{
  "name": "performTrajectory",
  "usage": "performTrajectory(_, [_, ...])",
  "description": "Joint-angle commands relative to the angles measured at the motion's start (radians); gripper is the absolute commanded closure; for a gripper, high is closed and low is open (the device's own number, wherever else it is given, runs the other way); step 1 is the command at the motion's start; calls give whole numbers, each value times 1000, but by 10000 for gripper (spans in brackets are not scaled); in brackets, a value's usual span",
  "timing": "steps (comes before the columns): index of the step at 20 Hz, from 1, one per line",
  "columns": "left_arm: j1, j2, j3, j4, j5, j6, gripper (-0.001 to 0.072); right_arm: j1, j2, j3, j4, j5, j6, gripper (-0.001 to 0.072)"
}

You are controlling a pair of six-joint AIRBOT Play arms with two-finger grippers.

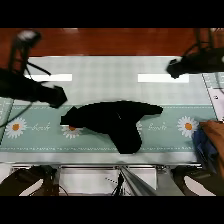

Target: Fold the shirts.

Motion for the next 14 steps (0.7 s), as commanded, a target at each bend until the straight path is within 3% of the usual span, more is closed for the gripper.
performTrajectory(1, [2, 8, -268, -170, 151, -13, -4, -294, 27, -51, 73, 72, -18, 214])
performTrajectory(3, [38, 19, -368, -210, 183, -9, -4, -396, 27, -117, 201, 51, -52, 206])
performTrajectory(4, [71, 33, -407, -211, 195, -5, -3, -426, 26, -152, 248, 43, -65, 168])
performTrajectory(7, [240, 73, -473, -212, 195, 51, -3, -451, 26, -270, 302, 8, -101, 168])
performTrajectory(14, [695, 25, -601, -451, 167, 345, -1, -451, 26, -442, 326, -33, -127, 168])
